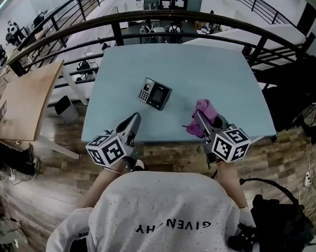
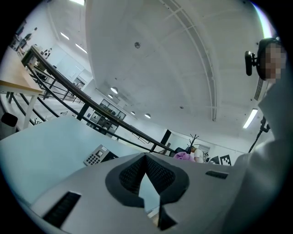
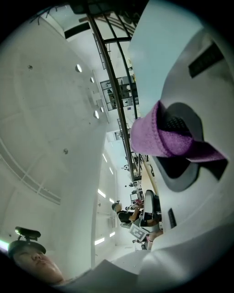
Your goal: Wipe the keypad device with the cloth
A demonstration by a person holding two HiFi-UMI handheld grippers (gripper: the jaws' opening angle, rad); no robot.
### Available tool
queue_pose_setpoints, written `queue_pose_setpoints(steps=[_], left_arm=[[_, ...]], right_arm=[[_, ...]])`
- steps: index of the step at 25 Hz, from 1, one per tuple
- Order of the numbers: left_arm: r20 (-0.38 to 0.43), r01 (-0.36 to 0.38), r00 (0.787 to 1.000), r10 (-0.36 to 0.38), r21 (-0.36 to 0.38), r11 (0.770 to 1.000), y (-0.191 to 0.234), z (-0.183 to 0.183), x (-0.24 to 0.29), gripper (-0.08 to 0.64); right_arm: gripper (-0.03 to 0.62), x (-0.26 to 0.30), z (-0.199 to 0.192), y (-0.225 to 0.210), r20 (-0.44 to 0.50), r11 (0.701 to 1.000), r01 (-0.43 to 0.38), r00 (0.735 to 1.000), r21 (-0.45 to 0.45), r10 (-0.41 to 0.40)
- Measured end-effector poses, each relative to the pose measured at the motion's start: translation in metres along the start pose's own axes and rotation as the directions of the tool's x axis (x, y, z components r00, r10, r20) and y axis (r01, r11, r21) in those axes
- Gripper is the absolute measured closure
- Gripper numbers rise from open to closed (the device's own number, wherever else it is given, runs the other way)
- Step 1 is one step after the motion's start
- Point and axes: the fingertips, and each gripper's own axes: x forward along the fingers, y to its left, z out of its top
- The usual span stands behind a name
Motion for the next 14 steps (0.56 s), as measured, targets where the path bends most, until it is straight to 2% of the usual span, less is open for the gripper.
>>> queue_pose_setpoints(steps=[7,14], left_arm=[[-0.005,-0.044,0.999,0.044,-0.012,0.999,-0.01,-0.023,-0.037,0.56],[0.008,-0.085,0.996,0.086,-0.051,0.995,-0.019,0.003,-0.054,0.56]], right_arm=[[0.545,-0.017,-0.035,0.012,-0.062,1.0,-0.021,0.998,0.015,0.022],[0.545,-0.023,0.003,0.002,-0.089,1.0,0.014,0.996,-0.018,-0.016]])
